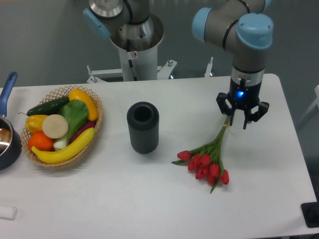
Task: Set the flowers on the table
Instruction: 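Raise the open gripper up away from the tulips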
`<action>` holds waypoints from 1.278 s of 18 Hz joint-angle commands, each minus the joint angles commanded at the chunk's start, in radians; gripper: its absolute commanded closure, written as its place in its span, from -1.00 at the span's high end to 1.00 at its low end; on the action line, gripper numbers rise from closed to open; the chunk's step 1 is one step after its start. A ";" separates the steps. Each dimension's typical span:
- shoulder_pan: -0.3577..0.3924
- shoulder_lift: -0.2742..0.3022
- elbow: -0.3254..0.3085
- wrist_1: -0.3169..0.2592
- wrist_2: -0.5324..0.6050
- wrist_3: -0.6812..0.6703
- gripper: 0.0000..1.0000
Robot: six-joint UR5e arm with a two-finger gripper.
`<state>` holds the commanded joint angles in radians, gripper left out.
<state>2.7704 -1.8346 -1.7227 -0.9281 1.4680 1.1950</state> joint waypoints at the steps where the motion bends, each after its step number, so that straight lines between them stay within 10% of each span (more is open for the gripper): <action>1: -0.003 -0.012 0.000 0.000 0.000 0.002 -0.11; 3: -0.005 -0.031 0.000 0.003 -0.006 0.003 0.06; 5: 0.000 -0.048 0.006 0.005 -0.011 0.024 1.00; 23: 0.031 -0.117 0.044 0.049 0.084 0.334 1.00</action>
<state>2.8010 -1.9512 -1.6782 -0.8790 1.5524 1.5294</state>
